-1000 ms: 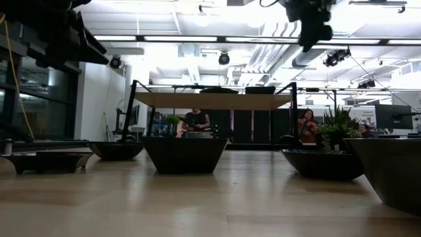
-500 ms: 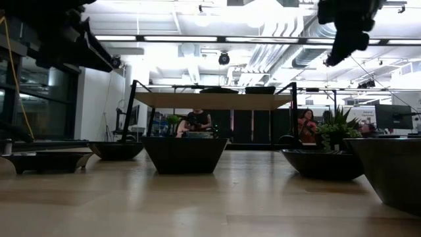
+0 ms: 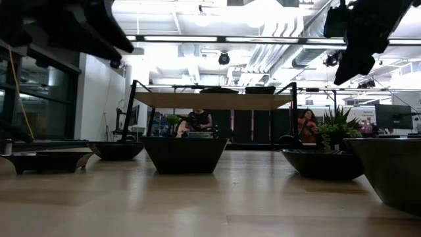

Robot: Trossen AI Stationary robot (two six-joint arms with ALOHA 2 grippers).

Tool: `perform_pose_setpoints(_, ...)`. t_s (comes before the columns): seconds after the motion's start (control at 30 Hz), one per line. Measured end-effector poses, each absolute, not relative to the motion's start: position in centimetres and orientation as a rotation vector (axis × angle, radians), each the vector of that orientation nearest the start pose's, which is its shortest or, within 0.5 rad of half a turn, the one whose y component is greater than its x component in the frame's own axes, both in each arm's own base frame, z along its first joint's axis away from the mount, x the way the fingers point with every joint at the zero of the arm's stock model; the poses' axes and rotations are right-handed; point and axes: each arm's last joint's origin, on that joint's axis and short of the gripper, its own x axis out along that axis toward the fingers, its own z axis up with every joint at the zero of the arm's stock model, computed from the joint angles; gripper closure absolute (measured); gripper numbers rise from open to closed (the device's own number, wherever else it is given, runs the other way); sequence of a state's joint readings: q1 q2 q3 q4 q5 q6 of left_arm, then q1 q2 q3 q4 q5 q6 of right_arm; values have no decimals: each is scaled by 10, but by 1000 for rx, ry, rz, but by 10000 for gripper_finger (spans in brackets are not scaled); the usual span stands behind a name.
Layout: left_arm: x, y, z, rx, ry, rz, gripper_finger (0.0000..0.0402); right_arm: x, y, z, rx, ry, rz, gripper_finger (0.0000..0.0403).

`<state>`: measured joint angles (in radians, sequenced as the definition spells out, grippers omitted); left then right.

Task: Pick & Place Mini shaped plates
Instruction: Stack the distorted square plate on top of the other distorted square plates on the shelf

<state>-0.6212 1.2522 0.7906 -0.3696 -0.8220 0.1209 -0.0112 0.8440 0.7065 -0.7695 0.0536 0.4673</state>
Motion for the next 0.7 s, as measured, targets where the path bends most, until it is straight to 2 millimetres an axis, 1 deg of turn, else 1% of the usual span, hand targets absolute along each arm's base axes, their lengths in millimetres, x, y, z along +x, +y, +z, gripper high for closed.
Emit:
perform_pose_setpoints(0.1,213,-126,237,695,612,98,222,159,5,247,421,838,-224,261)
perform_pose_setpoints(0.17,216,-124,239,703,602,78,222,161,11,246,417,812,-194,260)
perform_pose_setpoints(0.33,228,-111,239,673,613,-1,222,164,22,249,390,759,-168,260)
perform_pose_setpoints(0.43,233,-104,240,696,615,-45,222,163,28,250,375,752,-163,261)
perform_pose_setpoints(0.5,234,-103,239,745,618,-78,222,162,30,250,371,751,-159,261)
perform_pose_setpoints(0.7,237,-105,234,979,626,-205,222,162,36,250,358,750,-127,261)
